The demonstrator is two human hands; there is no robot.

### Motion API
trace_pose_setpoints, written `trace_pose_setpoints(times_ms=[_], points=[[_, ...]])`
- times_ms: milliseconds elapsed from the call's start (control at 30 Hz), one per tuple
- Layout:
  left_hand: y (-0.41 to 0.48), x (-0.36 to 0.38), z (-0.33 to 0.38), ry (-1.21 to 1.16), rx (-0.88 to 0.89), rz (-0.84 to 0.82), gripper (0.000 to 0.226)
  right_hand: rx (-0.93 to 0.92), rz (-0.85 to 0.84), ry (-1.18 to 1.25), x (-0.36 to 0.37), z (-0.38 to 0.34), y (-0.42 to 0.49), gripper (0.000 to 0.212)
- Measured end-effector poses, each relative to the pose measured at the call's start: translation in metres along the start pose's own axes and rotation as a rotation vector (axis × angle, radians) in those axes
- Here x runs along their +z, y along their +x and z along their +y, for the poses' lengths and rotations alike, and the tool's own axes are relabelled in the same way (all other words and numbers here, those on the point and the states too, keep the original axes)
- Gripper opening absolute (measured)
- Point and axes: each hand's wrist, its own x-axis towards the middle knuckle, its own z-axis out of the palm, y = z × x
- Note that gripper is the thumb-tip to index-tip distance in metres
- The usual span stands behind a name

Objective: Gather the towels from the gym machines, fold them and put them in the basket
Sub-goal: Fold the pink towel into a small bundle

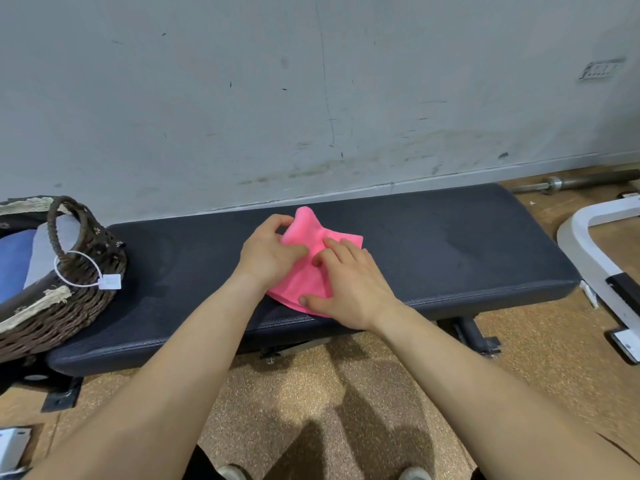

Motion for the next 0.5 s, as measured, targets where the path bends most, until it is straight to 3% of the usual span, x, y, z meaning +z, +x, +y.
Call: trace_pose_setpoints(times_ms=[233, 333, 400, 500], points=[[0.008, -0.005, -0.005, 0.229, 0.146, -0.011, 0.065, -0.096, 0.057, -0.004, -0.016, 0.017, -0.001, 0.052], [0.018, -0.015, -0.005, 0.261, 0.238, -0.135, 0.07, -0.103, 0.217, 0.082, -0.027, 0.031, 0.002, 0.045], [0.021, -0.024, -0.001, 0.19, 0.271, -0.275, 0.067, 0.028, 0.278, 0.259, -0.037, 0.039, 0.005, 0.059], [0.018, -0.028, 0.008, 0.136, 0.296, -0.486, 0.06, 0.148, 0.143, 0.448, -0.049, 0.044, 0.007, 0.076]])
